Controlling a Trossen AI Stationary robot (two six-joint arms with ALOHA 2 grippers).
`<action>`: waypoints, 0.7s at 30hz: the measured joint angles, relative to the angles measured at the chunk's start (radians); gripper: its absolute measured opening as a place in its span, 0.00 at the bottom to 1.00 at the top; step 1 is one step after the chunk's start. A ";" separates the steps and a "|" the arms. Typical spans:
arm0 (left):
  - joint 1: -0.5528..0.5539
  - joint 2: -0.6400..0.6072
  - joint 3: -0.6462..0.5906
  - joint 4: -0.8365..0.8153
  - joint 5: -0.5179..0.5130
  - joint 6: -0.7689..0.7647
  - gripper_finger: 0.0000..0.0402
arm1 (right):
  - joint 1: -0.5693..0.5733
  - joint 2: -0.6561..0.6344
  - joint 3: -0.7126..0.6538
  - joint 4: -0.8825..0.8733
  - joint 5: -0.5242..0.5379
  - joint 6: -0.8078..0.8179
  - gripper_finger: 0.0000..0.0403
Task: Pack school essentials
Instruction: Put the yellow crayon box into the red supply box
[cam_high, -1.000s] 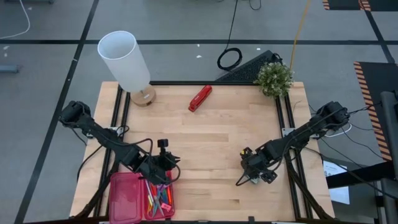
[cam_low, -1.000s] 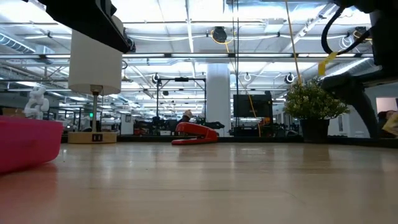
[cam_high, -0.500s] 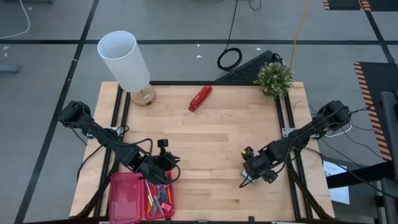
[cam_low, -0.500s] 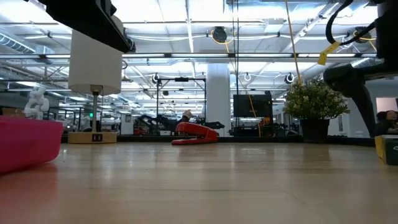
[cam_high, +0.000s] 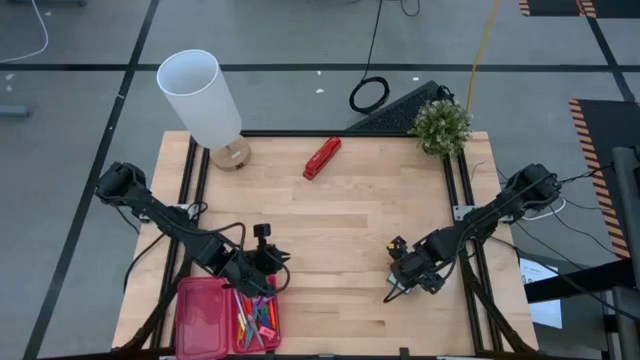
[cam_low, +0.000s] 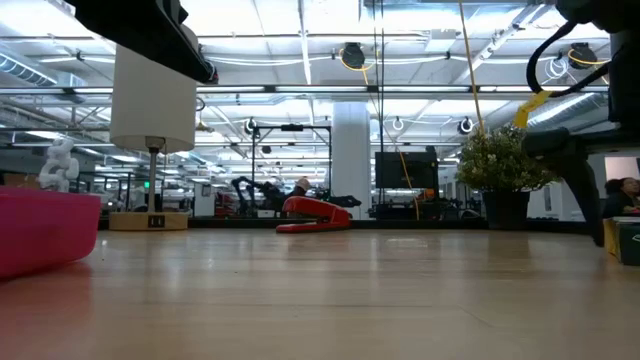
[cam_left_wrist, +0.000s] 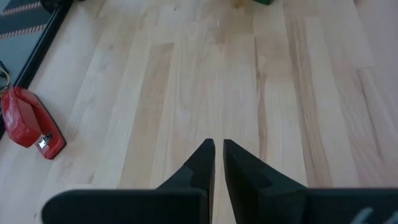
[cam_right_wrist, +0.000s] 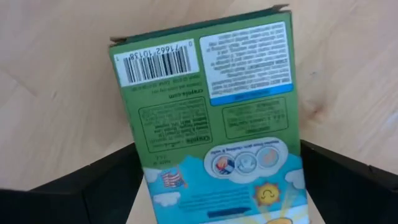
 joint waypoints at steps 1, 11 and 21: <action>0.000 0.000 0.000 0.002 0.000 0.000 0.09 | 0.000 -0.001 -0.004 0.012 -0.001 0.003 0.97; 0.000 0.000 0.000 0.022 0.000 0.005 0.09 | 0.000 -0.002 -0.016 0.096 -0.002 0.043 0.87; 0.000 0.000 0.000 0.032 0.000 0.010 0.09 | 0.000 -0.010 -0.015 0.156 -0.003 0.165 0.82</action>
